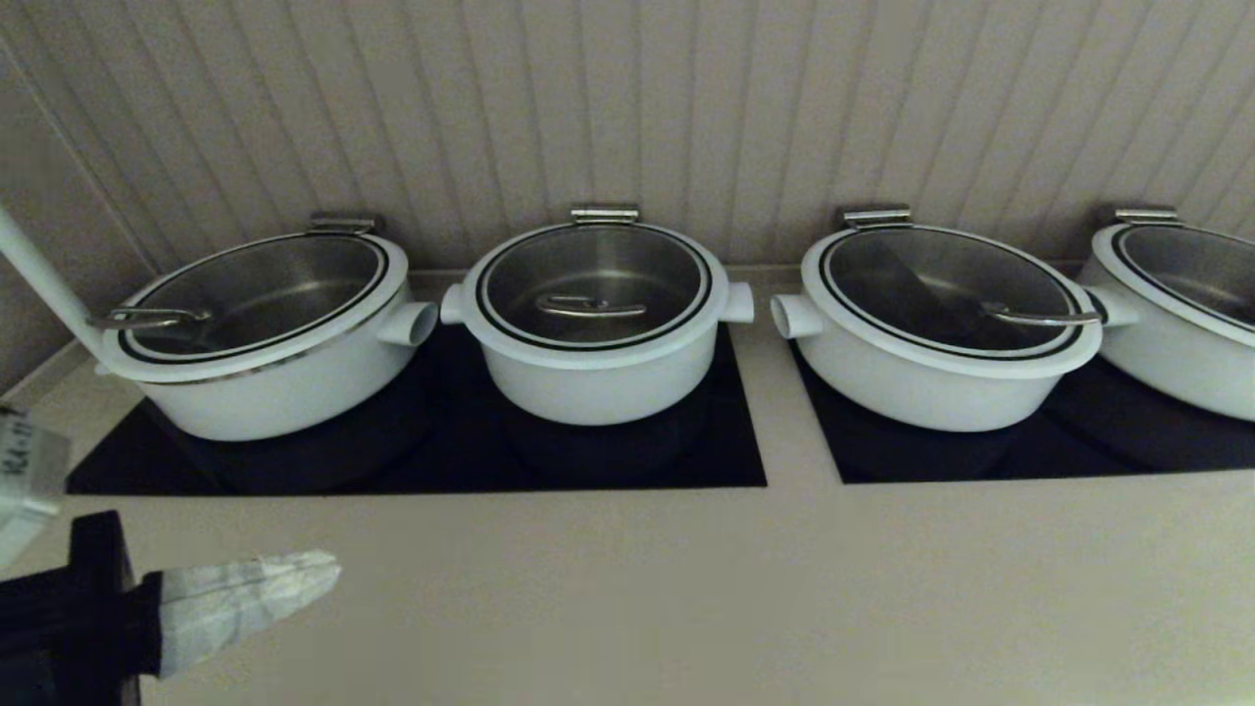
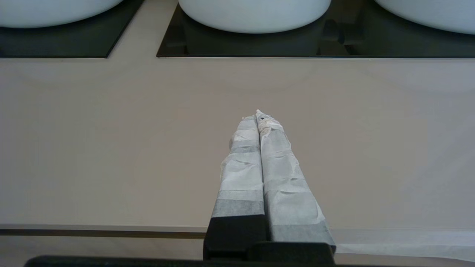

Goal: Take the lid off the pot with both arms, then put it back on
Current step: Open the food pot lid a small opening with the left arm

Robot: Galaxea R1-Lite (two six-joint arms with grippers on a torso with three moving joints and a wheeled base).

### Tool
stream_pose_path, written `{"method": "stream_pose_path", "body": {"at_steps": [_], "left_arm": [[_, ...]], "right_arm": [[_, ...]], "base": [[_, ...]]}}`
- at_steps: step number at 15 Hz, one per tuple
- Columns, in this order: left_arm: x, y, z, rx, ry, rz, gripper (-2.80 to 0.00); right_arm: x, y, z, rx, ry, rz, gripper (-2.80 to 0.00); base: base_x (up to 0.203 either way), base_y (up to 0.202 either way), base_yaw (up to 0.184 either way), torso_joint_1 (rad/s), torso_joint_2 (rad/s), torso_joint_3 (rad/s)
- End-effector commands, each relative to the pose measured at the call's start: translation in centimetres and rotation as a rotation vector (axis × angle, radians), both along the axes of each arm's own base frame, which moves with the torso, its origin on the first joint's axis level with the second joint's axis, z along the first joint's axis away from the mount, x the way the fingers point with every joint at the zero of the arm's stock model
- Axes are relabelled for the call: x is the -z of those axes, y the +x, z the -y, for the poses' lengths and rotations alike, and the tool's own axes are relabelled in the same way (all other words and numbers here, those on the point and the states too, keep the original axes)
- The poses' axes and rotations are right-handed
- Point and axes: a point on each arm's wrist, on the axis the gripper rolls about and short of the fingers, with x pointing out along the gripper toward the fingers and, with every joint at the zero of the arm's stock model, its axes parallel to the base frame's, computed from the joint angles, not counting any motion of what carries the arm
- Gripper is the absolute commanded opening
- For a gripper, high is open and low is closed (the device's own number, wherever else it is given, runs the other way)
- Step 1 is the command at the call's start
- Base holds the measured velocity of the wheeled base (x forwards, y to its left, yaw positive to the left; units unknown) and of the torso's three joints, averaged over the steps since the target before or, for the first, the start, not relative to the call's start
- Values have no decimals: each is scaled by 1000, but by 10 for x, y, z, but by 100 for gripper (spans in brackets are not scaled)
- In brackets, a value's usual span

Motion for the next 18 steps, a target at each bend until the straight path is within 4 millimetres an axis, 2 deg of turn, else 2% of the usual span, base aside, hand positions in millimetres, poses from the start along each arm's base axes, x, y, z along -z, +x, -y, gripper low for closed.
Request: {"method": "stream_pose_path", "body": {"at_steps": [1,5,10,18], "left_arm": [[10,29,11,41,12,-53,-280],[18,80,34,88,9,-24,-280],[2,137,61,113,-9,44,-280],[6,190,91,118,2,46,-280]], "right_arm": [[0,0,0,-3,-10,-2,-280],[0,0,0,-5,-13,-2,-280],[0,0,0,-5,-14,-2,-280],[0,0,0,-5,-13,-2,-280]], "base": [[0,0,0,0,0,0],[0,0,0,0,0,0],[0,0,0,0,0,0],[0,0,0,0,0,0]]}}
